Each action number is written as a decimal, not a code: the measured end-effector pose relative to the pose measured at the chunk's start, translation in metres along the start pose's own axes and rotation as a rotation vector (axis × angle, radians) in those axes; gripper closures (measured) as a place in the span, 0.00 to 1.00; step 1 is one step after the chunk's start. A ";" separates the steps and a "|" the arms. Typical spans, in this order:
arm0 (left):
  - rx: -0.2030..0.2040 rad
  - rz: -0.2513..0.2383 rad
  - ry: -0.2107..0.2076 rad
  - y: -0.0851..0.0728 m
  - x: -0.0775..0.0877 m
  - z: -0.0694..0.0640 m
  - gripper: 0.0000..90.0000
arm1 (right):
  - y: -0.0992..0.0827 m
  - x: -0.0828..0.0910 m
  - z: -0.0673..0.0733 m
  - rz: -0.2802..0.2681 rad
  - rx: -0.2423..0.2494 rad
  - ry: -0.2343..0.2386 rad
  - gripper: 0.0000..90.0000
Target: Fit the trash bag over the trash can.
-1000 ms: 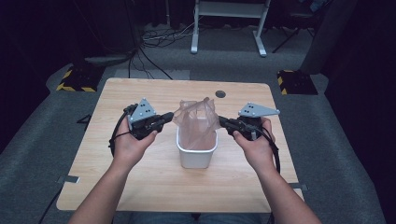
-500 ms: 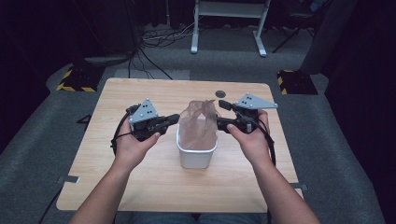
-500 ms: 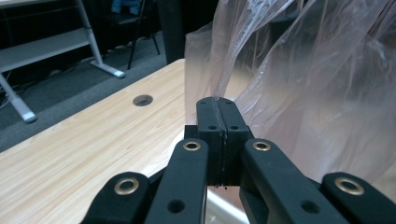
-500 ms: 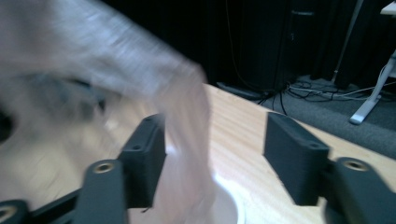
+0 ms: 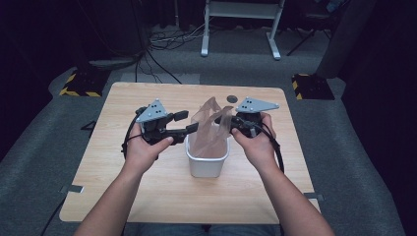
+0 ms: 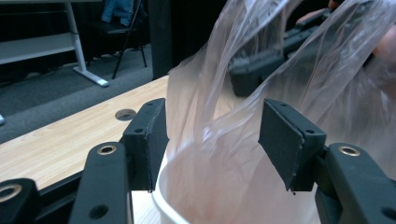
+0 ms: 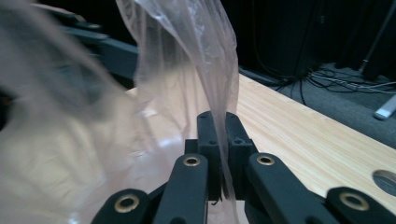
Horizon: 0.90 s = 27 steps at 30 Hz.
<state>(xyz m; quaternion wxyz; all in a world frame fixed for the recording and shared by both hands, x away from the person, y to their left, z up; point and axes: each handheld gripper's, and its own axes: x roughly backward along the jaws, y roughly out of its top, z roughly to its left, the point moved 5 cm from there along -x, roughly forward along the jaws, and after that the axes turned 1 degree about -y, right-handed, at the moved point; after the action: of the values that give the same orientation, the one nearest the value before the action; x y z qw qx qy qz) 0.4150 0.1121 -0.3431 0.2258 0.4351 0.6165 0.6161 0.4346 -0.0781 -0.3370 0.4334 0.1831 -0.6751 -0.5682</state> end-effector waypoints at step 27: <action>-0.138 0.230 0.196 -0.023 0.000 0.037 0.95 | -0.026 0.010 -0.036 0.077 -0.062 -0.064 0.97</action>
<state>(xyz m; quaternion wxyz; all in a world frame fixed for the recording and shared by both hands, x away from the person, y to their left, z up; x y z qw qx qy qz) 0.4391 0.1364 -0.3698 0.1219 0.4242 0.5377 0.7183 0.4515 -0.1147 -0.3582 0.4386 0.1250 -0.6773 -0.5773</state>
